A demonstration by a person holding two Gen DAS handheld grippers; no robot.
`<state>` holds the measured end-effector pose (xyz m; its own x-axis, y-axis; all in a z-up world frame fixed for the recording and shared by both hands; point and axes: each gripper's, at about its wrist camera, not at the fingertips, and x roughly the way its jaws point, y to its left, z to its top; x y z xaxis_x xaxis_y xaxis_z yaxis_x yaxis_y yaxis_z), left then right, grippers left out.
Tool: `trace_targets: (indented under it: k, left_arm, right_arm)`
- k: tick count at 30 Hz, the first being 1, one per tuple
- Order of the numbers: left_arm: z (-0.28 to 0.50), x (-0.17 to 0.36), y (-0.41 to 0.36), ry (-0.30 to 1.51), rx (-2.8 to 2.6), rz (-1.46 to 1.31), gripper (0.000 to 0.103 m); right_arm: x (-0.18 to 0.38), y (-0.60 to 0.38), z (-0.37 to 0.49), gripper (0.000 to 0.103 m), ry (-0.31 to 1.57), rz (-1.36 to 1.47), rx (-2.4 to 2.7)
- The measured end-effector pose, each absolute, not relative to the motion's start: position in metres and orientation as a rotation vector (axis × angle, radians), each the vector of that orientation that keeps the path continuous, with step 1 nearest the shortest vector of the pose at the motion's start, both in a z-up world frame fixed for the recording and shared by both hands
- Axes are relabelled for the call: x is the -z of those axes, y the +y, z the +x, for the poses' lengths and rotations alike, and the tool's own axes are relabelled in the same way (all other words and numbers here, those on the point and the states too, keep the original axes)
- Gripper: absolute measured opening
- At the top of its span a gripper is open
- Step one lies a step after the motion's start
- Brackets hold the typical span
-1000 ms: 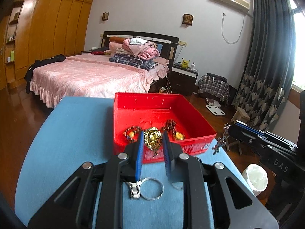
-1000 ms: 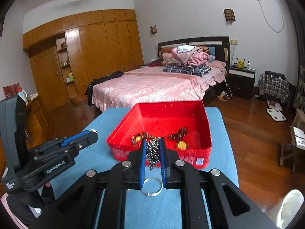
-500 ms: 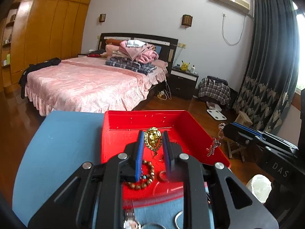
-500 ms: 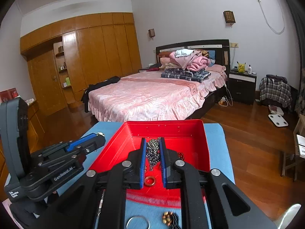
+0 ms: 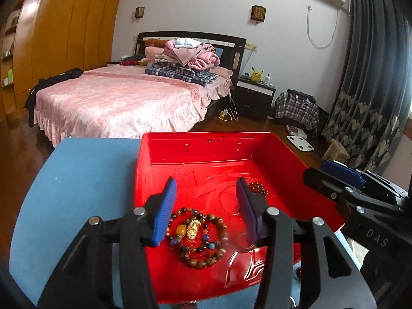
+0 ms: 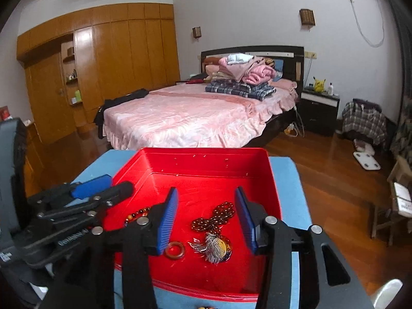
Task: Organize jewelry
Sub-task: 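Lower both grippers into the red tin and open them to drop the items, then withdraw both grippers from the tin toward the watch and bead necklace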
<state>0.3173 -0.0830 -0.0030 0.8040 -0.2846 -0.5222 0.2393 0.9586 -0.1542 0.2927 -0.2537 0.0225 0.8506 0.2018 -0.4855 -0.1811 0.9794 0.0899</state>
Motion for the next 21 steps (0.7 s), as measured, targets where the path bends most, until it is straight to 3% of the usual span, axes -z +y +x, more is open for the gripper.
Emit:
trace_targets:
  k: [3, 8, 10, 13, 15, 21]
  left_arm:
    - [0.305, -0.002, -0.077, 0.55, 0.274, -0.077, 0.057]
    - [0.279, -0.014, -0.073, 0.511, 0.265, -0.057, 0.071]
    - [0.268, -0.017, -0.07, 0.503, 0.255, -0.056, 0.081]
    - [0.252, -0.02, -0.064, 0.499, 0.242, -0.071, 0.088]
    - [0.241, -0.02, -0.06, 0.498, 0.237, -0.077, 0.089]
    - [0.216, -0.013, -0.05, 0.523, 0.227, -0.083, 0.092]
  right_arm:
    - [-0.024, -0.256, 0.288, 0.053, 0.511, 0.055, -0.203]
    - [-0.029, -0.26, 0.273, 0.072, 0.491, 0.078, -0.191]
    - [-0.032, -0.261, 0.264, 0.085, 0.484, 0.091, -0.183]
    - [-0.037, -0.262, 0.254, 0.093, 0.471, 0.093, -0.174]
    - [-0.038, -0.264, 0.244, 0.097, 0.472, 0.099, -0.164]
    - [-0.038, -0.268, 0.218, 0.097, 0.479, 0.117, -0.157]
